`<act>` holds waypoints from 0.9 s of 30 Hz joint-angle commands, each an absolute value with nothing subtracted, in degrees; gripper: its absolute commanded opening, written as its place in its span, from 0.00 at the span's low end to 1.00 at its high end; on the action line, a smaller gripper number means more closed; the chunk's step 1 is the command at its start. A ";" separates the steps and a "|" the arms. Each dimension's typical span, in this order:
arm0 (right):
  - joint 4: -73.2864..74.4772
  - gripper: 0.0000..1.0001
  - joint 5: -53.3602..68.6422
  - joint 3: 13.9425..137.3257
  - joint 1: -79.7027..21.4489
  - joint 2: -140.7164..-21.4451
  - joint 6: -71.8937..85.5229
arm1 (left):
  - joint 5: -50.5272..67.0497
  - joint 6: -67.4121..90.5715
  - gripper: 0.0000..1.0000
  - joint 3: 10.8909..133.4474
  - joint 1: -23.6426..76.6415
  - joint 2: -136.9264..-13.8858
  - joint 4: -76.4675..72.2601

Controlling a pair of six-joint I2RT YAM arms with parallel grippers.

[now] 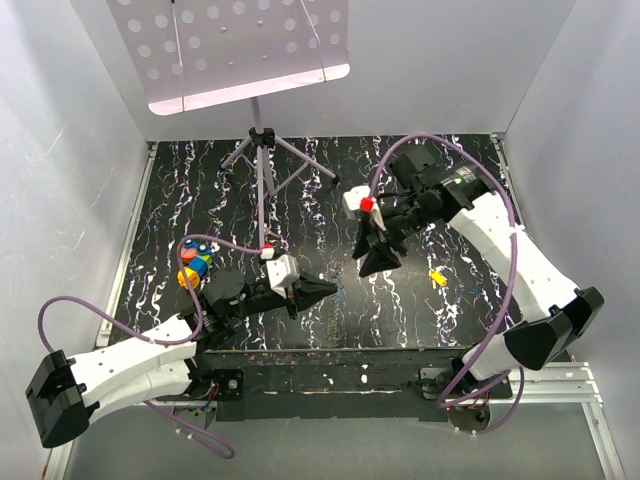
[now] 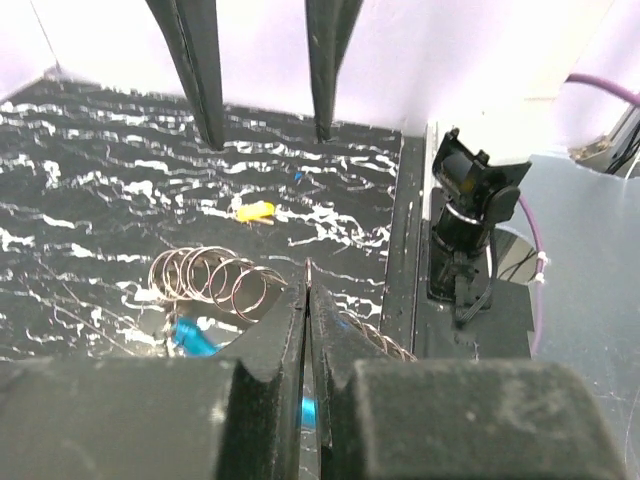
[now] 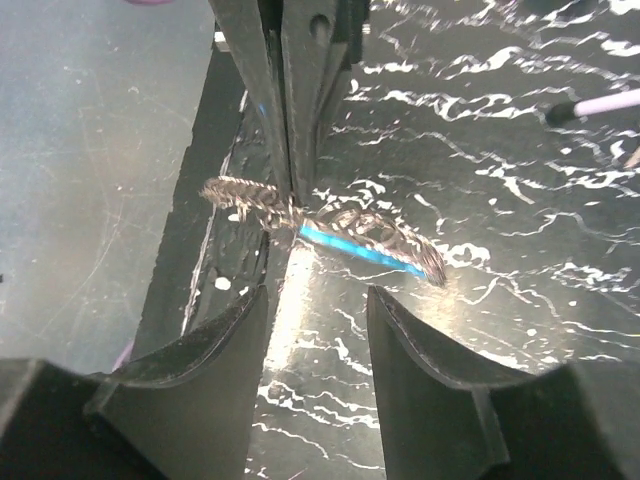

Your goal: Put the keys on the keyring

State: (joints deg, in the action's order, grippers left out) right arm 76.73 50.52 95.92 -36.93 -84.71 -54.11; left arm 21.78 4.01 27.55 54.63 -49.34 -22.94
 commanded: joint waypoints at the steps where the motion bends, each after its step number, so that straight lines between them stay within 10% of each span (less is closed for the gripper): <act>1: 87.64 0.53 57.91 97.48 -34.28 -79.20 -58.35 | 23.46 3.52 0.00 24.61 54.93 -43.60 -33.47; 27: 70.14 0.47 74.18 95.27 -33.66 -76.38 -48.08 | 19.95 19.34 0.00 24.17 55.02 -55.19 -68.03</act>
